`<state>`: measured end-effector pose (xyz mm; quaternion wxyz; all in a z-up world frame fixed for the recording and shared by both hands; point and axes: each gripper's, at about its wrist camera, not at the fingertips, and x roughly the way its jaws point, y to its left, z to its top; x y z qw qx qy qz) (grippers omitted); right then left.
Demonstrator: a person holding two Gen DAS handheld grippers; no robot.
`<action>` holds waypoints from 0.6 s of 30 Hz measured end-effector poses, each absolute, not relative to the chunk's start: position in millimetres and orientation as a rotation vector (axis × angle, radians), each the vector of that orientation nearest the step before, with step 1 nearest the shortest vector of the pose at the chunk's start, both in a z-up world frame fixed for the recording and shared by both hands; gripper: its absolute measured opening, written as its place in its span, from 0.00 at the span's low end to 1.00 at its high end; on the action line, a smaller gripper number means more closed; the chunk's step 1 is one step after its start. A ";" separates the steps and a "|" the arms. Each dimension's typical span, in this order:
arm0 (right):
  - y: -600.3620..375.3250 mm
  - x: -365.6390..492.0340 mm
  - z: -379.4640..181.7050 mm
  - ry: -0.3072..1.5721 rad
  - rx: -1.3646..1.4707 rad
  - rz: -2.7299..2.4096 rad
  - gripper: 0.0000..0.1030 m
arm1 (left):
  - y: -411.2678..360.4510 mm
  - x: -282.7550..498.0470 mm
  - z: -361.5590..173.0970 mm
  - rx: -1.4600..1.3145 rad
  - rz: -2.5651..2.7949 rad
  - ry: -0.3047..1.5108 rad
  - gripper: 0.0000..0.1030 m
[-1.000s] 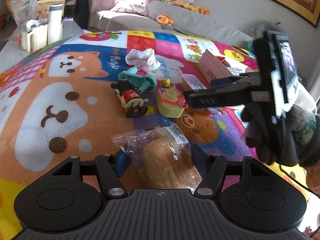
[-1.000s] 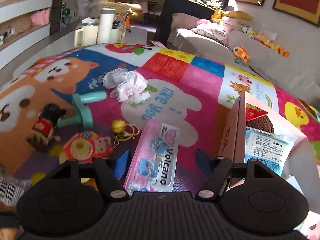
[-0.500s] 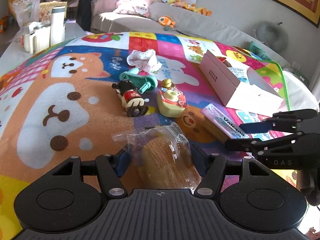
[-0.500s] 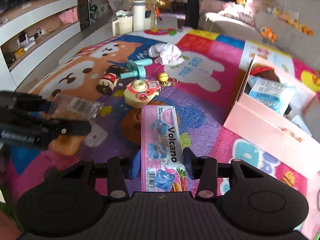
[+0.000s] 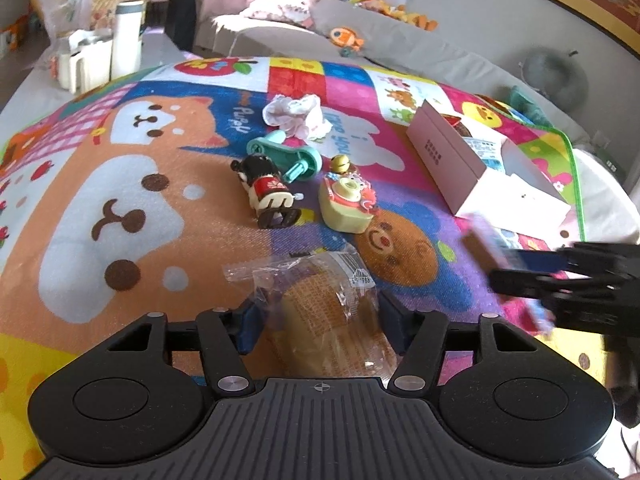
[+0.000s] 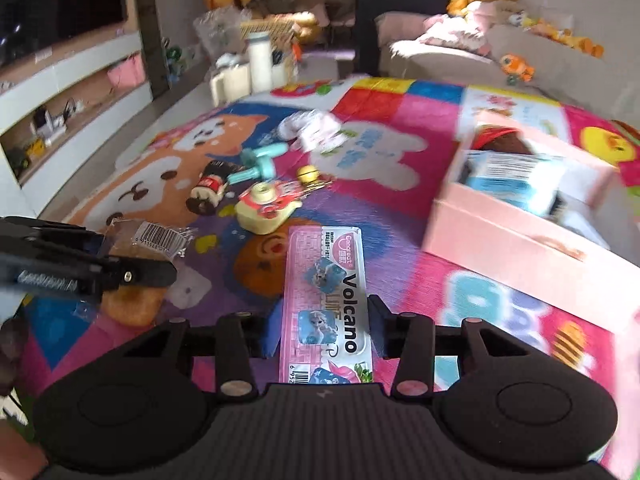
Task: Organize objects
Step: 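Carry the bread roll and candy box to the pink box and release them inside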
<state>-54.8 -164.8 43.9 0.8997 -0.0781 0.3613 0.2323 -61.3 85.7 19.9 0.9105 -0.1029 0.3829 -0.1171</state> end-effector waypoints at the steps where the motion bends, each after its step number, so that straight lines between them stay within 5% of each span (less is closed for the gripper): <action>1: -175.0 -61.4 46.7 0.727 -0.156 0.463 0.42 | 82.8 -59.8 23.5 -0.220 -0.255 0.792 0.59; 11: -299.4 -90.8 67.8 0.550 0.055 0.211 0.42 | -39.4 27.6 119.2 -0.266 -0.591 0.640 0.59; 18: -341.4 -90.0 58.3 0.519 0.111 0.091 0.42 | -157.1 111.0 86.7 -0.177 -0.652 0.558 0.60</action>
